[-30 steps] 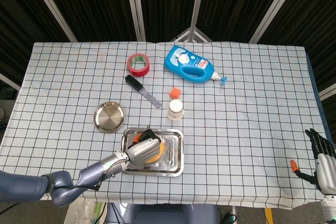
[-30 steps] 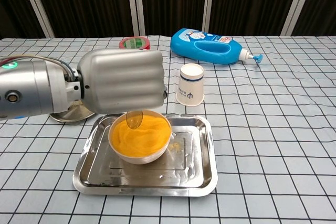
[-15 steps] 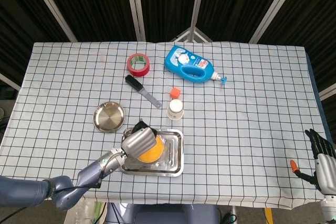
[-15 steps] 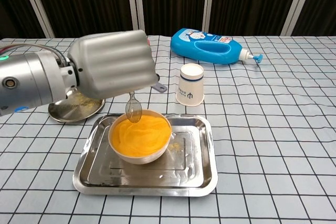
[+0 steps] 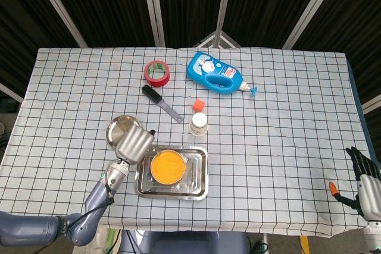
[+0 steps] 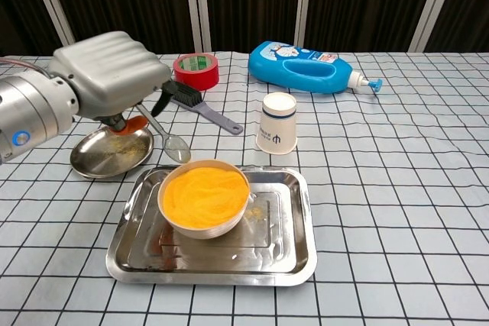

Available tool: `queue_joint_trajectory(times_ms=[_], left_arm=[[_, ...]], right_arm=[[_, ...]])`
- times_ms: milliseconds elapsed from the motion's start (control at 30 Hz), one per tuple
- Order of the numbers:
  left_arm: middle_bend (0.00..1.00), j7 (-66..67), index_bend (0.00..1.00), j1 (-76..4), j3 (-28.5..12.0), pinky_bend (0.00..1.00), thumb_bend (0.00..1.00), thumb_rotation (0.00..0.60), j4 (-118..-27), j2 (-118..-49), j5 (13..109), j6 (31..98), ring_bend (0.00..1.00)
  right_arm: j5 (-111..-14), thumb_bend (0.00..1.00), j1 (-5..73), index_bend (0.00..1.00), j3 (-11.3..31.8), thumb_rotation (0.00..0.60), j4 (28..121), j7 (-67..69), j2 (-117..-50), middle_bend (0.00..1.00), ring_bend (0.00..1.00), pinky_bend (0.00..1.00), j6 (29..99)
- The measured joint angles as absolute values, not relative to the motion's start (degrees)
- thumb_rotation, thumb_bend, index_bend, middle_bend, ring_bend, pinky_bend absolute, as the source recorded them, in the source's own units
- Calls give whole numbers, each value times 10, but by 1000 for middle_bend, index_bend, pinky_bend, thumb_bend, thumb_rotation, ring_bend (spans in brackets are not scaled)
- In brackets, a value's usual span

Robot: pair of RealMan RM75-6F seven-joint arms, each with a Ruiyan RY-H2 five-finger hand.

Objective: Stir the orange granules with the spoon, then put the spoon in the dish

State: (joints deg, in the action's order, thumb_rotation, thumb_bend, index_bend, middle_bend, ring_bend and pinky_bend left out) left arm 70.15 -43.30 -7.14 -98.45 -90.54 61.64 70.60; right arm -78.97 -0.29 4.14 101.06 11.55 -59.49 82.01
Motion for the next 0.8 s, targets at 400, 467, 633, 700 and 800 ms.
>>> queue_joint_trajectory(times_ms=[400,467,633,700,800], left_arm=[[1000,610,807,-404,-107,1000,594,600,-908,-894,519,714,1000],[1000,596,805,-400,-110,1000,590,600,-890,-902,500,711,1000],[1000,582,802,-399,-104,1000,587,600,-833,-926,488,699,1000],[1000,578,798,-399,-103,1000,577,600,-811,-940,482,695,1000],[1000,573,790,-399,-99,1000,544,600,-788,-955,477,693,1000]], right_arm=[[-794,394,-1,0,40,600,1012,113,-595,0,0,0,818],[-793,394,0,0,40,600,1013,113,-595,0,0,0,816],[-789,393,1,0,40,600,1015,111,-595,0,0,0,812],[-786,393,1,0,41,600,1016,112,-595,0,0,0,810],[-783,394,1,0,42,600,1016,114,-594,0,0,0,810]])
